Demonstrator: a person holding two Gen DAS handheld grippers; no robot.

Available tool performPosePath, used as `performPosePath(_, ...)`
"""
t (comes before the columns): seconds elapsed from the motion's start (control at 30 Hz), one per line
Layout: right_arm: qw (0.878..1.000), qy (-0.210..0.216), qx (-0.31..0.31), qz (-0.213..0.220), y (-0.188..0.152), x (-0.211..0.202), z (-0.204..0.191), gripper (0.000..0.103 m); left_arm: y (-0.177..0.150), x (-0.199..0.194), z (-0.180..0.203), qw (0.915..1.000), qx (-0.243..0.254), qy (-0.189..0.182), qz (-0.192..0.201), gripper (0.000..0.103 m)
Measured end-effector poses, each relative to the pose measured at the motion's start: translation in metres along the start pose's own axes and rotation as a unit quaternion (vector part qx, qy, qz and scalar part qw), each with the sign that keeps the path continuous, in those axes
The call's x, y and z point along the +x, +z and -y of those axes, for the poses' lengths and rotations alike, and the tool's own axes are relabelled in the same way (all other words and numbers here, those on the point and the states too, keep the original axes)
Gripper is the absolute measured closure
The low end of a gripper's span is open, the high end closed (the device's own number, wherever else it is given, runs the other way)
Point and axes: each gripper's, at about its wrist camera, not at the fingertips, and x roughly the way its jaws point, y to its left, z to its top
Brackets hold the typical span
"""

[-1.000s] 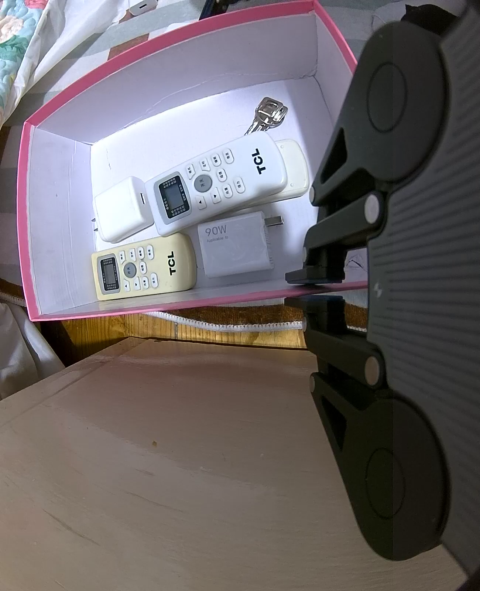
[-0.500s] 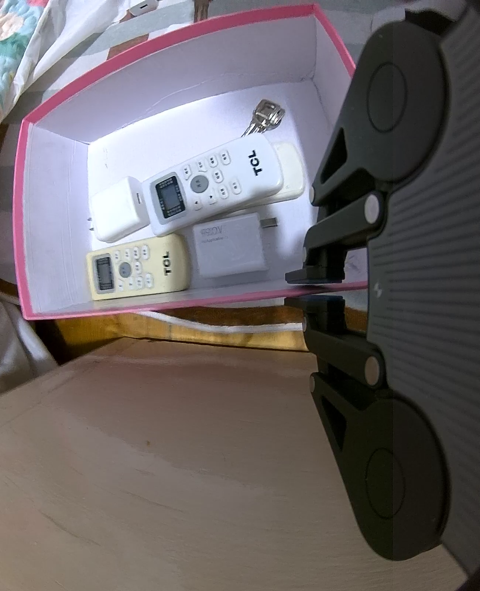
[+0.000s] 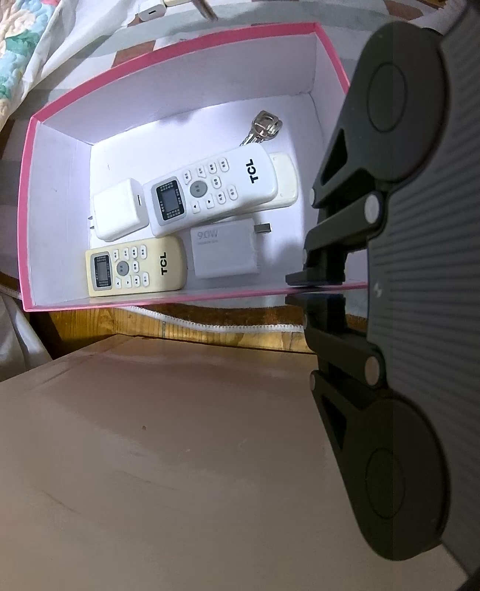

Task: Organize rigid objects
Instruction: 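Carry the second keys into the box and release them, then move the right tool to the mat and grasp the beige remote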

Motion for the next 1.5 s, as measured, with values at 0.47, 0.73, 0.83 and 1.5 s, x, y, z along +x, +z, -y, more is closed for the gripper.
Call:
performPosePath(0.47,0.993,-0.022,0.036,-0.114,0.007,0.107,0.008,0.095,0.001,0.0,0.004,0.9999,0.012,0.01,0.002,0.1)
performPosePath(0.73,0.993,-0.03,0.067,-0.089,0.008,0.08,0.017,0.08,0.0,0.0,0.005,0.9998,0.017,0.013,0.002,0.1)
performPosePath(0.83,0.993,-0.036,0.082,-0.076,0.006,0.056,0.026,0.078,0.0,0.0,0.006,0.9997,0.02,0.015,0.003,0.099)
performPosePath(1.5,0.983,-0.052,0.076,-0.162,-0.039,-0.072,0.063,0.058,-0.001,0.001,0.008,0.9994,0.028,0.02,0.003,0.098)
